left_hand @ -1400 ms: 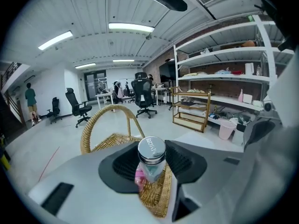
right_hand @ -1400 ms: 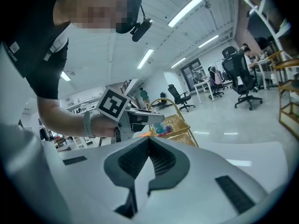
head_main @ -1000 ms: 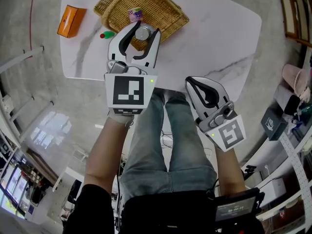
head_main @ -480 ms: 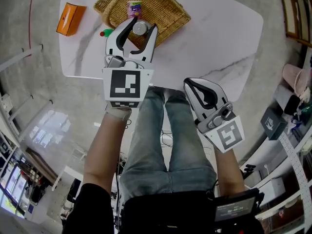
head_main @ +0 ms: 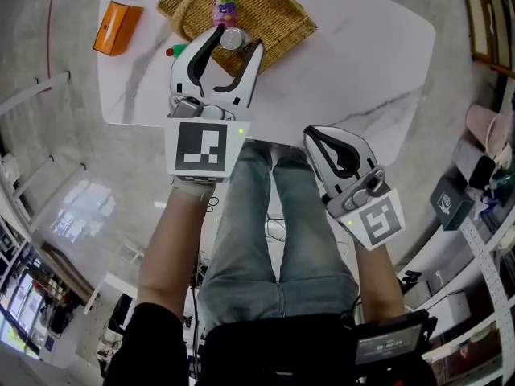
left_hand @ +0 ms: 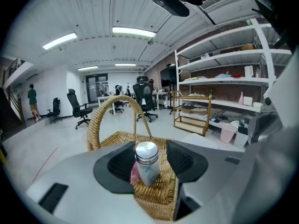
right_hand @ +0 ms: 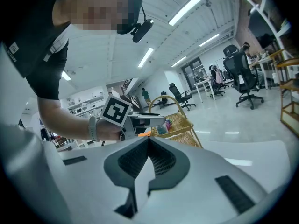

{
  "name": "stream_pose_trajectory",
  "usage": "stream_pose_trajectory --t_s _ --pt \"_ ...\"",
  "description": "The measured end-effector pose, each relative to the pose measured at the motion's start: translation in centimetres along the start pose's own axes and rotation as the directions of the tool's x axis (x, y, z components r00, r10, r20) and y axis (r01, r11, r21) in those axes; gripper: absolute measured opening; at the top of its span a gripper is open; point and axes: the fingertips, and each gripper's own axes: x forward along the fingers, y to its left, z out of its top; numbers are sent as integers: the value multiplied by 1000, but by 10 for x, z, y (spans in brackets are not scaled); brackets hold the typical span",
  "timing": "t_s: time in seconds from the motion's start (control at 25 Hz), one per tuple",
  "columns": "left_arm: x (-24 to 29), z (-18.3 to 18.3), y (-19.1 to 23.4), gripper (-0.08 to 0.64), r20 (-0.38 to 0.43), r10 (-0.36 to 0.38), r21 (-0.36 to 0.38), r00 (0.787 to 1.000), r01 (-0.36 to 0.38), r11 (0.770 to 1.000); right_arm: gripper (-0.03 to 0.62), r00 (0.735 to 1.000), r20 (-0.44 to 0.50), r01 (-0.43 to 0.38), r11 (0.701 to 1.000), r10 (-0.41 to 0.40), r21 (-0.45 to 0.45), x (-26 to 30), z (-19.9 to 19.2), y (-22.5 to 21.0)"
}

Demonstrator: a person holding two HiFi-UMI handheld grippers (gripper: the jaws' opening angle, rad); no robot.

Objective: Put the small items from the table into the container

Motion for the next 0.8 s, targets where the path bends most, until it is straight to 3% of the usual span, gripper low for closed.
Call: stream_pose_trajectory --t_s 0.36,0.68,0.8 --pt "-23 14 -5 206 56 -10 8 998 9 1000 9 1000 0 -13 1000 13 -14 -2 1 10" --pt "-68 14 -19 206 123 -74 1 990 74 997 9 999 -12 -52 998 52 -41 4 3 25" --pt "-91 7 -19 206 133 -77 -38 988 83 996 9 996 -16 -85 995 84 -54 13 4 35"
